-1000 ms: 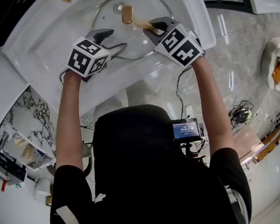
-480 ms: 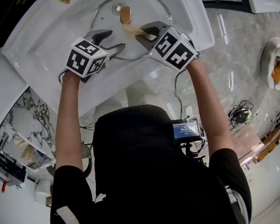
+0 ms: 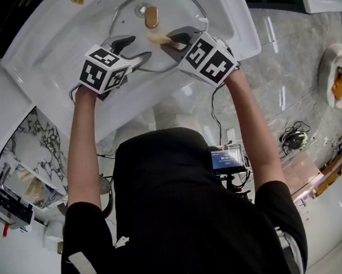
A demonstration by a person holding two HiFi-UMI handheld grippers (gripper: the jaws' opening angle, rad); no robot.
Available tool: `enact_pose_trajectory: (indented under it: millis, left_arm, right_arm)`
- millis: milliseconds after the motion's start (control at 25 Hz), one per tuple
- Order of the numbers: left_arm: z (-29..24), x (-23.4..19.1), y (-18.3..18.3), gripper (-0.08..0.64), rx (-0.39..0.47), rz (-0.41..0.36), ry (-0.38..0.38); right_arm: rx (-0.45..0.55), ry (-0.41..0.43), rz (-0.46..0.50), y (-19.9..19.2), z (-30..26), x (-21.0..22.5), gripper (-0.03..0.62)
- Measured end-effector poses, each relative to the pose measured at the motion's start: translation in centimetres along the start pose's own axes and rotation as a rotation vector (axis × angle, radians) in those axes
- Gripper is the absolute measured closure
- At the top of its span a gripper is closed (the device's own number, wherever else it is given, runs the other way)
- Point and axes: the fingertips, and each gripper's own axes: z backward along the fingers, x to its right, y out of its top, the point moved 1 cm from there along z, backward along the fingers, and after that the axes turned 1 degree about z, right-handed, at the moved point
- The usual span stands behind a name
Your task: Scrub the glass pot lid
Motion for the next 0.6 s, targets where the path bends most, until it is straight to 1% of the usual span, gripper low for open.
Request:
enact_pose_trajectory:
  millis: [400, 600]
  left_arm:
    - [0.2, 0.4, 0.4, 0.282, 0.024, -0.002, 0.009]
    - [0.2, 0.4, 0.4, 0.284, 0.018, -0.002, 0.014]
  right_arm:
    - [-0.005, -0.006, 0.006, 0.1, 0.6, 0.5, 0.568]
    - [-0.018, -0.016, 0.0, -0.4, 1.0, 1.2, 0.568]
